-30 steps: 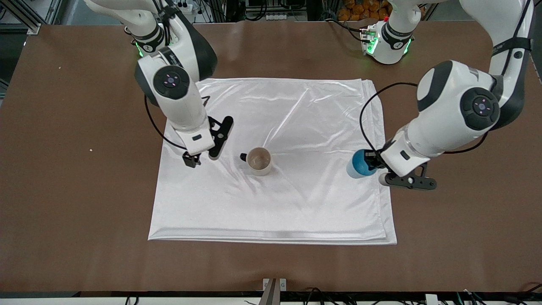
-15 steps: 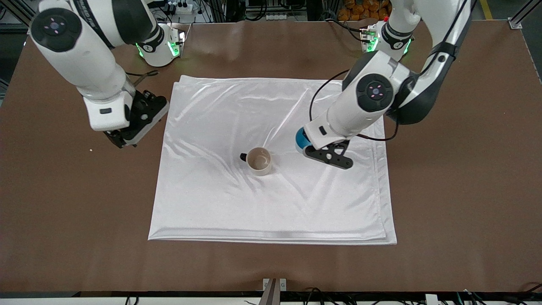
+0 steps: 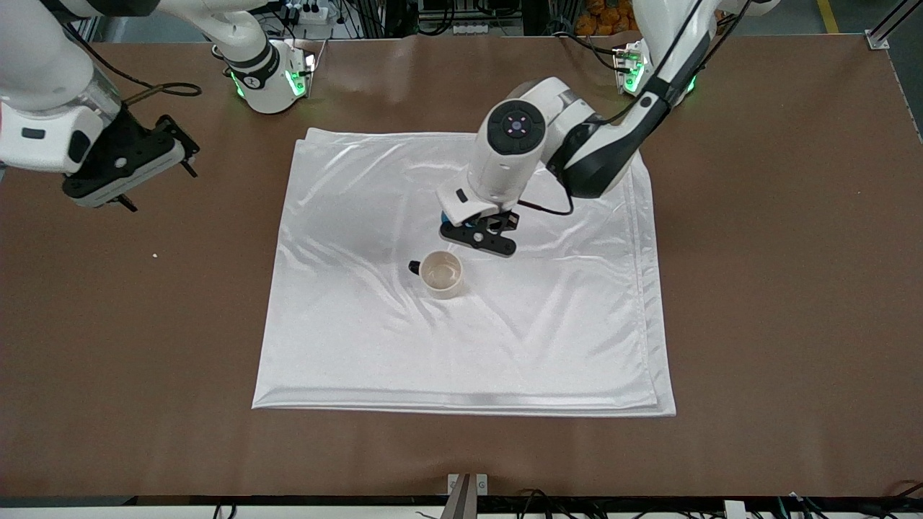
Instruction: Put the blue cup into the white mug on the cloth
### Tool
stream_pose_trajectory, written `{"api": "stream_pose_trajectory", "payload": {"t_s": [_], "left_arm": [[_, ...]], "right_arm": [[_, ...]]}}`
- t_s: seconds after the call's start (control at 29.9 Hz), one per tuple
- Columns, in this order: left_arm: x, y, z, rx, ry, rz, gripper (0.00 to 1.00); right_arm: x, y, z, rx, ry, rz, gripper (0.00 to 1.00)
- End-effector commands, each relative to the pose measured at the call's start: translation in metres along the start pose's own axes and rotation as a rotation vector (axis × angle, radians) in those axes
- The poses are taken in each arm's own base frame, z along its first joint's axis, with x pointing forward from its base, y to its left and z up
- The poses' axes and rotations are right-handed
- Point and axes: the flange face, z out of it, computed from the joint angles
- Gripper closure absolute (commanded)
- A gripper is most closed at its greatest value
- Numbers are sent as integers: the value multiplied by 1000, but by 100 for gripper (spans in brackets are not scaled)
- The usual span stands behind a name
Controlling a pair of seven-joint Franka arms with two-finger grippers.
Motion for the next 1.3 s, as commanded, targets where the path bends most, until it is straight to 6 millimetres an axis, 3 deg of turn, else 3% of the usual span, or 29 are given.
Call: {"api": "stream_pose_trajectory", "payload": {"t_s": [0.0,0.13,0.3,0.5,0.67,0.94,1.27], "left_arm": [[3,20,25,32,43,-1,100],[8,30,38,6,73,5,100],[20,32,37,-21,112,0,100],[24,27,45,-10,120,-1,100],[26,24,53,-1,124,-1,100],[33,25,90,-15,161,2,100],[37,21,91,-5,175,4,100]], "right_arm": [[-27,4,1,10,-4,166,0],[-32,3,1,17,-27,303,0],[-35,10,5,25,-48,508,0],[-44,33,10,35,-43,623,0],[-61,66,19,195,-3,722,0],[-62,68,22,89,-41,698,0],[-60,75,27,84,-37,717,0]]}}
